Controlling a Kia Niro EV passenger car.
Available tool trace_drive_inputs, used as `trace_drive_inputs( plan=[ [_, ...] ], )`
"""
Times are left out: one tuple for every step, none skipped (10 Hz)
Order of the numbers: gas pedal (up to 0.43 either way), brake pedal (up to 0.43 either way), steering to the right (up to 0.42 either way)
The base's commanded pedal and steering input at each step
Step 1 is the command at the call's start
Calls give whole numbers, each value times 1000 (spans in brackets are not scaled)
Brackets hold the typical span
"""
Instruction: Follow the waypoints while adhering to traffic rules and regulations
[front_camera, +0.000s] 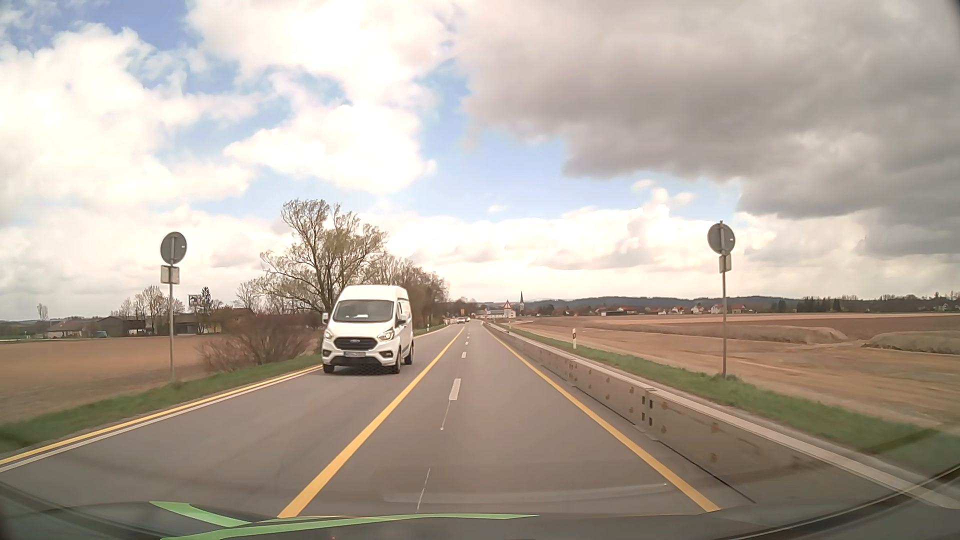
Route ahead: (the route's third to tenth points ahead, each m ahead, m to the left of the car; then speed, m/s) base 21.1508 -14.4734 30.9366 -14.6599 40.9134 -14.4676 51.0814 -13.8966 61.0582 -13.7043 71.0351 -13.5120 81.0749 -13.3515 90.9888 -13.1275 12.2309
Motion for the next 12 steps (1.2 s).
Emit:
trace_drive_inputs(
  plan=[
    [79, 0, 1],
    [79, 0, 0],
    [79, 0, 0],
    [79, 0, -1],
    [79, 0, -2],
    [79, 0, -3],
    [79, 0, -3],
    [79, 0, -3],
    [79, 0, -3],
    [79, 0, -4],
    [79, 0, -3],
    [79, 0, -3]
  ],
)
